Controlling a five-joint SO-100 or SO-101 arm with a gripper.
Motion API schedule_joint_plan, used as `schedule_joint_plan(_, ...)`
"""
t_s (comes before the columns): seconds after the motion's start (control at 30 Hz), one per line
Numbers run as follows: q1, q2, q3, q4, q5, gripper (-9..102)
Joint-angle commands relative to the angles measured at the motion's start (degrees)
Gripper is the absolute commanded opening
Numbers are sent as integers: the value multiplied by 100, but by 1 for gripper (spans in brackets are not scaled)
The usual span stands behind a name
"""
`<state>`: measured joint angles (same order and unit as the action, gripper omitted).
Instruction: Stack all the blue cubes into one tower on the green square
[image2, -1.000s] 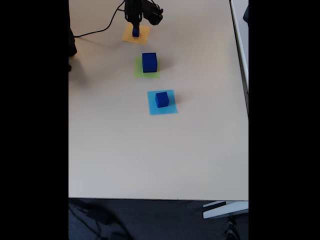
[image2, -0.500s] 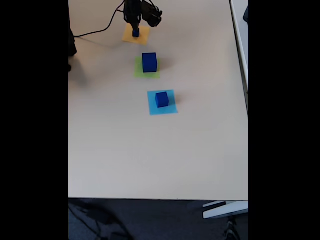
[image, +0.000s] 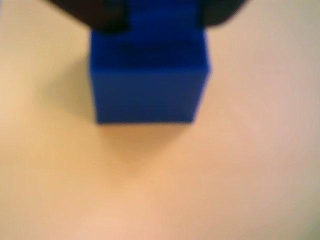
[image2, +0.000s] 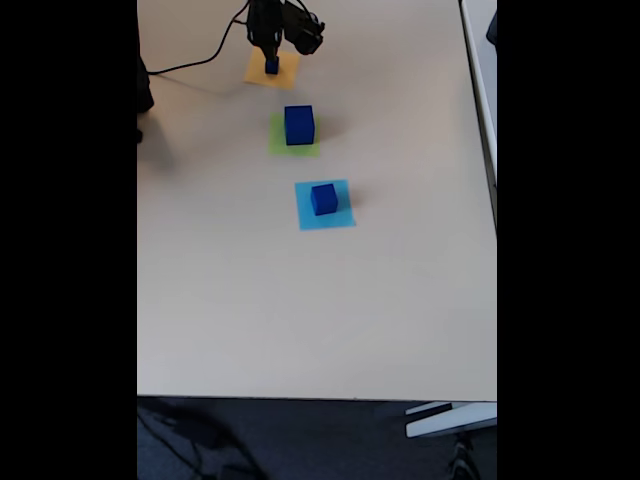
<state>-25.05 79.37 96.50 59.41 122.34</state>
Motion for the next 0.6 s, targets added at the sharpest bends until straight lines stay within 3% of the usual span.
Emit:
schedule_joint_plan(0.0,44,149,-18,-62,-62,1)
schedule_joint_plan(0.57,70,149,-18,-141,-211,11)
